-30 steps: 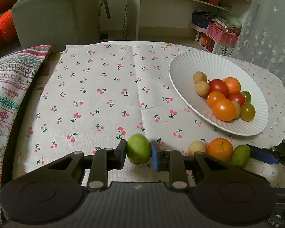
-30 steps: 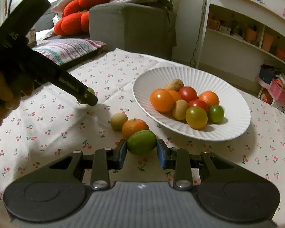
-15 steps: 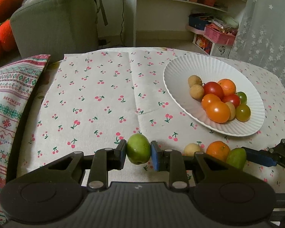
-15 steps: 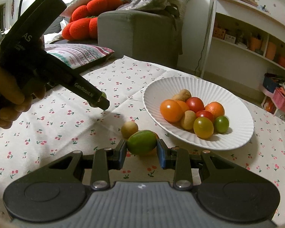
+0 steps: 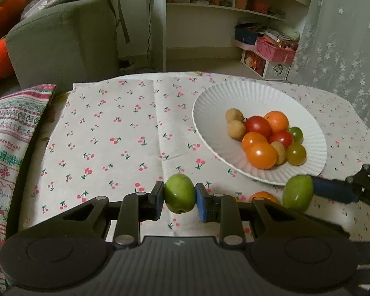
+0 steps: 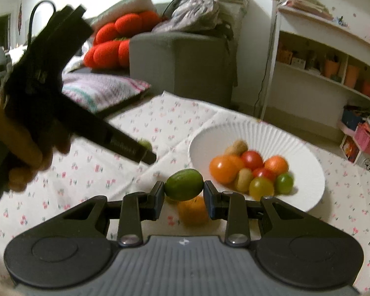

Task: Organize fruits
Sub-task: 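Carry both green limes into the white plate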

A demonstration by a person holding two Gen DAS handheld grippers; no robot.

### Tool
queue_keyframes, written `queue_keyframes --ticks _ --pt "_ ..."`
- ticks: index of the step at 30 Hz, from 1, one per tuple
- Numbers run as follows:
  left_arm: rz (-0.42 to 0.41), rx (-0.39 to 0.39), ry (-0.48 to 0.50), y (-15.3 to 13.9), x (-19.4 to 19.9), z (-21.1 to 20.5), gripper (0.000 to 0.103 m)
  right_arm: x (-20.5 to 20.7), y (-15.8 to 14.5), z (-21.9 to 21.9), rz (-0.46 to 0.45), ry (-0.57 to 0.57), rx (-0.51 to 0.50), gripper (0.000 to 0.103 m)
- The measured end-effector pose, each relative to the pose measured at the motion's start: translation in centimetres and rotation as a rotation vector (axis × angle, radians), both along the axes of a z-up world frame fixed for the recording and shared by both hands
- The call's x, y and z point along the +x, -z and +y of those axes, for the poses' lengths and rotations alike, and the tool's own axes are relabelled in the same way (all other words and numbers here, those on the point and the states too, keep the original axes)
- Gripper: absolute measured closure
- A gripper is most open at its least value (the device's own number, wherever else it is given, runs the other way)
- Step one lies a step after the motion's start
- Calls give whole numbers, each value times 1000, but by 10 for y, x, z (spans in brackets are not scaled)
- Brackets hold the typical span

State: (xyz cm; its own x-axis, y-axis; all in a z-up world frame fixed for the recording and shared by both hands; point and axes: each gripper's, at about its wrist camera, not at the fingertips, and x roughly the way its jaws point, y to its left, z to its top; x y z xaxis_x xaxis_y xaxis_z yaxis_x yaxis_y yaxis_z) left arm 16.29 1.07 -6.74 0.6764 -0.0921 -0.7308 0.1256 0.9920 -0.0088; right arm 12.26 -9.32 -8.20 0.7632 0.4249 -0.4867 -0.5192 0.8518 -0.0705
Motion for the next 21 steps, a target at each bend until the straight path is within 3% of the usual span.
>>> queue_keyframes --ticks 16,21 --pt "-36 -27 24 -18 15 -32 91 15 -12 -21 -22 70 39 72" --pt "-54 -66 14 -27 26 -33 91 25 -15 -32 -39 116 43 72"
